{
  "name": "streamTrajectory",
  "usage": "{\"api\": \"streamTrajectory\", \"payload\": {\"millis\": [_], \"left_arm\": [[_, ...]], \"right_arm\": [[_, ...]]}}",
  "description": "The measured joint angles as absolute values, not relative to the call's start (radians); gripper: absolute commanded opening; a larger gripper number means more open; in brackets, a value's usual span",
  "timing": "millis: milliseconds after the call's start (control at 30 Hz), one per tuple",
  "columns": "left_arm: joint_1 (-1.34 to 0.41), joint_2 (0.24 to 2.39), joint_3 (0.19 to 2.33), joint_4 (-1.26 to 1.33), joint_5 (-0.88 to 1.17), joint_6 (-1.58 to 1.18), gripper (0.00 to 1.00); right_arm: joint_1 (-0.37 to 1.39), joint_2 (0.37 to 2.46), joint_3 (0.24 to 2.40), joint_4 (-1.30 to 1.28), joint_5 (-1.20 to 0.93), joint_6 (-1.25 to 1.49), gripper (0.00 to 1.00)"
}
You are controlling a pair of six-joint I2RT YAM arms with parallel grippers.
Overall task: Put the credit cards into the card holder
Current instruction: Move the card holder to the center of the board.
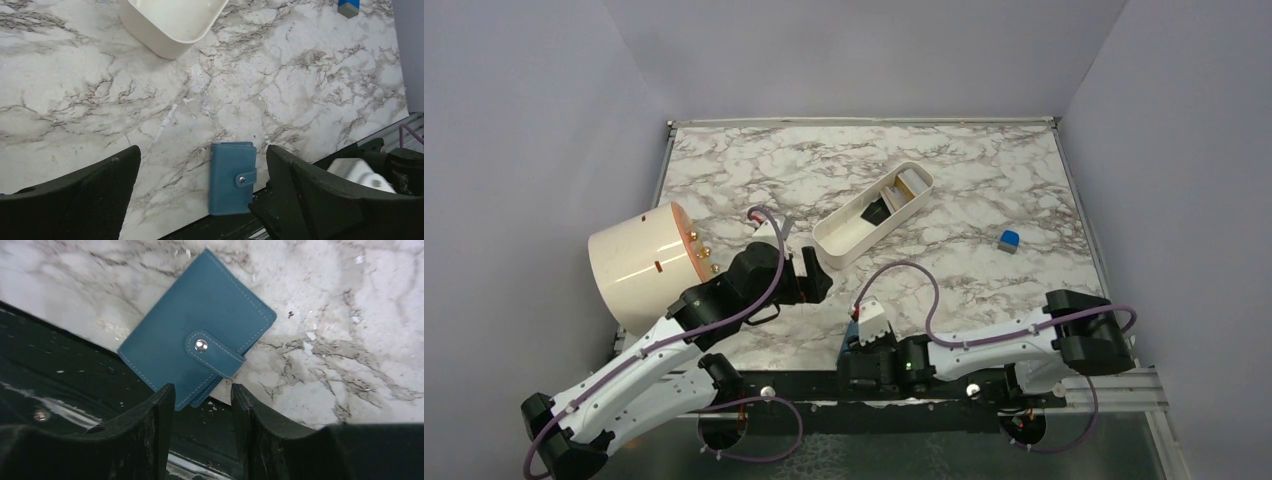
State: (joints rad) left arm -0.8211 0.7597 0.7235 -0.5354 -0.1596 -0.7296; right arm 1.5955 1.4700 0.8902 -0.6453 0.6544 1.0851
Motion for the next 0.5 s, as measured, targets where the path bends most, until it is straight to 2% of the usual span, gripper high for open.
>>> {"api": "streamTrajectory", "payload": {"millis": [133,500], "left_arm": [[-0.821,0.693,0.723,-0.587,-0.198,-0.723,0.99],[-0.821,0.562,0.723,-0.624,-0.276,-0.707,0.99]], "right_arm": [[1.586,1.599,0.894,-0.610,0.600,1.050,0.46],[1.390,1.600,0.870,-0.442,0.533,0.916,0.42]]}}
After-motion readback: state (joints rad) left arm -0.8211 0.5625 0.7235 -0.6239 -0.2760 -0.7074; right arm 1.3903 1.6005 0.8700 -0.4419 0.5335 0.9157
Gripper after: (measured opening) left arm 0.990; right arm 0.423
